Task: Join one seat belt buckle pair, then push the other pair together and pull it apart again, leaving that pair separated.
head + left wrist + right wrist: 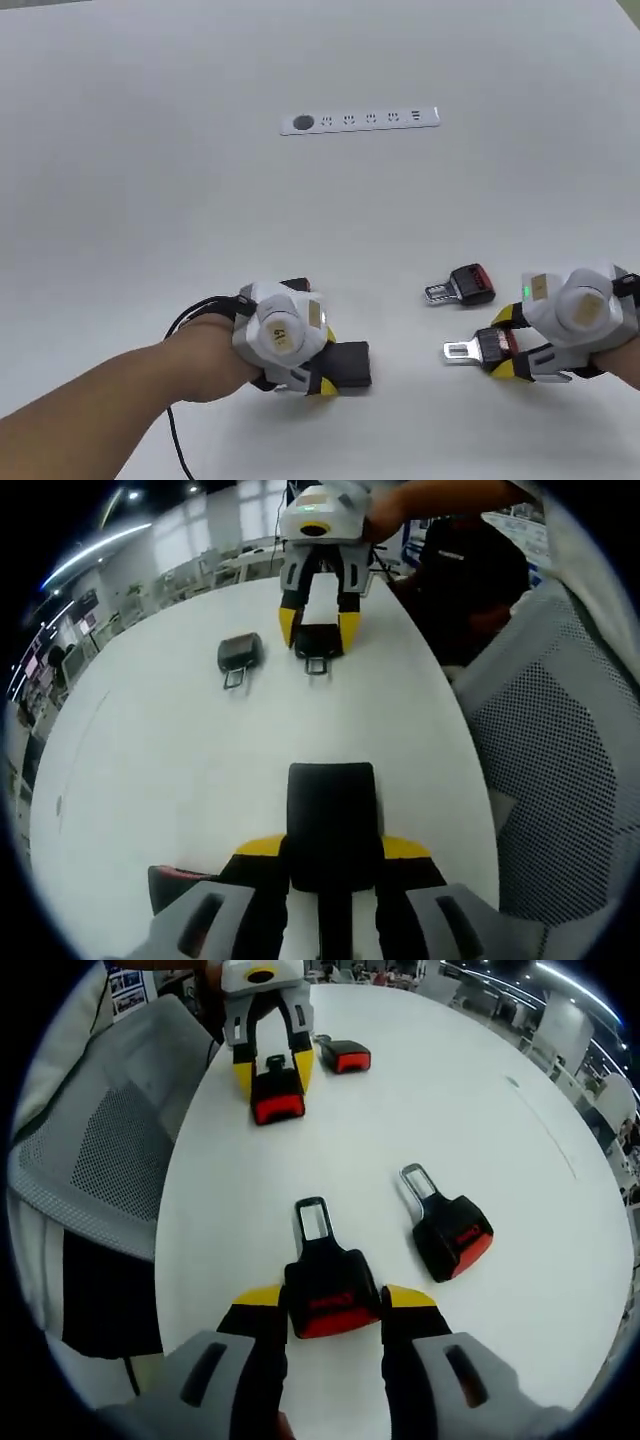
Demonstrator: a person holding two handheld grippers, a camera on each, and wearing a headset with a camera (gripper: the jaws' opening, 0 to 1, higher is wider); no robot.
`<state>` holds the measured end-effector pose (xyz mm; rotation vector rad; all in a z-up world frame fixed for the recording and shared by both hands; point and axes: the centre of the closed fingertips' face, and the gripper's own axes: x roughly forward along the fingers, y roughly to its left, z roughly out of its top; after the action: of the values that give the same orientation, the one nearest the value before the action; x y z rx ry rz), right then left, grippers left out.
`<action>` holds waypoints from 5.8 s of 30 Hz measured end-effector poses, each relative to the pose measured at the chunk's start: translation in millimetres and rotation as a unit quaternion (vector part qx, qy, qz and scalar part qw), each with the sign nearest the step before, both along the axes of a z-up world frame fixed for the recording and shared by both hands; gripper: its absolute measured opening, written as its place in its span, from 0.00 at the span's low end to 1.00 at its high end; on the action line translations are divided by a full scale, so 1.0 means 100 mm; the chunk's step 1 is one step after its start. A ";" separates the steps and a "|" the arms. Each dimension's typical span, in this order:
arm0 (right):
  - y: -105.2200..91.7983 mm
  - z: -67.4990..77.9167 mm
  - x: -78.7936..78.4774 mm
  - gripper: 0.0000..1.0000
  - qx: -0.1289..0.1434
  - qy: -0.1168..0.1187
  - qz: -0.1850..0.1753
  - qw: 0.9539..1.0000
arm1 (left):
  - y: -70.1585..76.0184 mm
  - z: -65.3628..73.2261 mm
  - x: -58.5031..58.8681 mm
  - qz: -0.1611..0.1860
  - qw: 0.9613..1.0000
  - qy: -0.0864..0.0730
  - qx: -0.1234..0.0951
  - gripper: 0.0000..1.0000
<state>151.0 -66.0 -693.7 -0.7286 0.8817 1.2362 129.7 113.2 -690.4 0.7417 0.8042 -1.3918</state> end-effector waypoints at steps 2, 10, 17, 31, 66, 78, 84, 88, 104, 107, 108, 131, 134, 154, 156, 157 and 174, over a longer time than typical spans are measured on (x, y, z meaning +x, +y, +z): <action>0.00 0.00 0.00 0.35 0.001 0.001 0.000 1.000 | -0.01 0.00 0.00 -0.002 1.000 0.001 0.000 0.34; 0.00 0.01 0.00 0.35 0.004 0.000 -0.015 1.000 | 0.00 -0.02 0.00 0.001 1.000 0.002 0.010 0.33; 0.16 0.01 -0.12 0.35 0.019 -0.006 -0.025 0.999 | -0.01 0.01 -0.03 0.003 1.000 0.002 0.013 0.33; 0.49 0.00 -0.16 0.35 0.052 -0.013 -0.054 0.997 | 0.01 -0.01 -0.01 0.005 1.000 0.002 0.012 0.33; 0.96 0.00 -0.16 0.36 0.054 -0.030 -0.037 0.997 | 0.00 0.00 -0.04 0.008 1.000 0.003 0.010 0.33; 0.96 0.03 -0.16 0.35 0.046 -0.039 -0.021 0.998 | 0.00 0.00 -0.03 0.011 1.000 0.004 0.012 0.33; 1.02 0.05 -0.19 0.35 0.052 -0.034 -0.018 0.998 | 0.02 -0.01 -0.02 0.010 1.000 0.003 0.014 0.33; 1.10 0.04 -0.17 0.35 0.063 -0.029 -0.019 0.997 | 0.01 -0.01 -0.02 0.009 1.000 0.003 0.011 0.33; 1.17 0.04 -0.18 0.34 0.073 -0.010 -0.012 0.997 | -0.01 0.03 -0.03 -0.007 1.000 0.001 -0.001 0.33; 1.17 0.04 -0.19 0.33 0.071 -0.016 -0.020 0.997 | -0.01 0.03 -0.03 -0.005 1.000 0.000 0.000 0.33; 1.18 0.05 -0.19 0.33 0.071 -0.016 -0.024 0.997 | -0.01 0.03 -0.03 -0.005 1.000 0.000 0.001 0.33; 1.24 0.05 -0.21 0.32 0.045 -0.028 0.018 0.998 | -0.02 0.02 0.01 -0.004 1.000 -0.003 -0.001 0.32; 1.20 0.05 -0.21 0.32 0.048 -0.028 0.018 0.998 | -0.02 0.02 0.00 0.000 1.000 -0.004 -0.001 0.32; 1.22 0.00 -0.17 0.36 0.030 -0.017 0.009 0.999 | 0.00 -0.01 0.00 -0.003 1.000 -0.002 0.007 0.34; 1.22 0.01 -0.19 0.36 0.032 -0.015 0.005 0.999 | 0.00 -0.01 0.00 0.000 1.000 -0.003 0.012 0.34; 1.22 0.01 -0.19 0.36 0.031 -0.015 0.003 0.999 | 0.01 -0.02 0.00 0.005 1.000 -0.003 0.014 0.34; 1.12 0.34 -0.14 0.34 0.066 -0.023 -0.044 0.997 | 0.22 0.24 0.01 0.040 0.998 -0.038 0.022 0.38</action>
<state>137.4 45.7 -659.9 -0.6048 0.7776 1.1832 130.4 135.5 -666.4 0.7847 0.7989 -1.2711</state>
